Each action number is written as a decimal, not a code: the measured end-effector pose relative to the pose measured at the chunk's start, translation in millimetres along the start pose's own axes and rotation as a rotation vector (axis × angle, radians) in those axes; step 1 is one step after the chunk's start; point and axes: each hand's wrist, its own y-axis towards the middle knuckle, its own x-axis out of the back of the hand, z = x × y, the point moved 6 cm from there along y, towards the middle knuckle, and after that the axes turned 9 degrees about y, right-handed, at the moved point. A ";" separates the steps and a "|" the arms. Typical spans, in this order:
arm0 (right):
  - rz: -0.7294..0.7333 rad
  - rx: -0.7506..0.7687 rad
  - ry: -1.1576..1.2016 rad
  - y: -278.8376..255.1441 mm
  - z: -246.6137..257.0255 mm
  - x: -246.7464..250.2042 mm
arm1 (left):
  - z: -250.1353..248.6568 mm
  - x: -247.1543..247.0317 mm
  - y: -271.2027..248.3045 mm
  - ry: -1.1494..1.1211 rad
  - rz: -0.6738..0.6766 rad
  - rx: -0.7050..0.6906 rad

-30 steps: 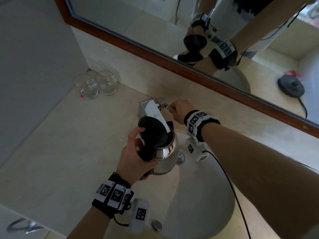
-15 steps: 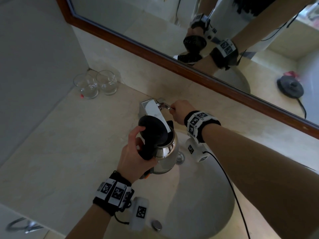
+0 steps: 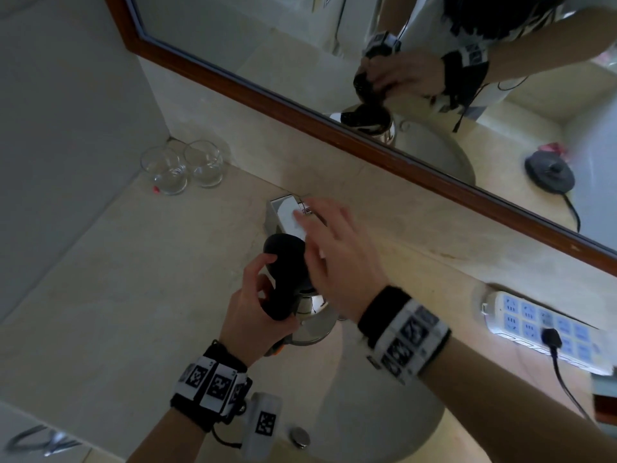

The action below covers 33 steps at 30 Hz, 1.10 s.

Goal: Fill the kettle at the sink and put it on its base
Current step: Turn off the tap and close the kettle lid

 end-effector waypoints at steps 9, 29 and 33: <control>0.330 0.325 -0.241 -44.0 25.4 -12.4 | -8.2 3.6 -7.3 -0.047 -0.017 -0.065; 0.467 0.277 -0.266 -79.3 -6.2 -48.7 | 14.6 -22.1 -27.1 0.020 -0.026 -0.105; 0.407 0.200 -0.220 -102.3 4.1 -29.7 | 13.1 -29.8 -44.4 -0.088 0.030 -0.143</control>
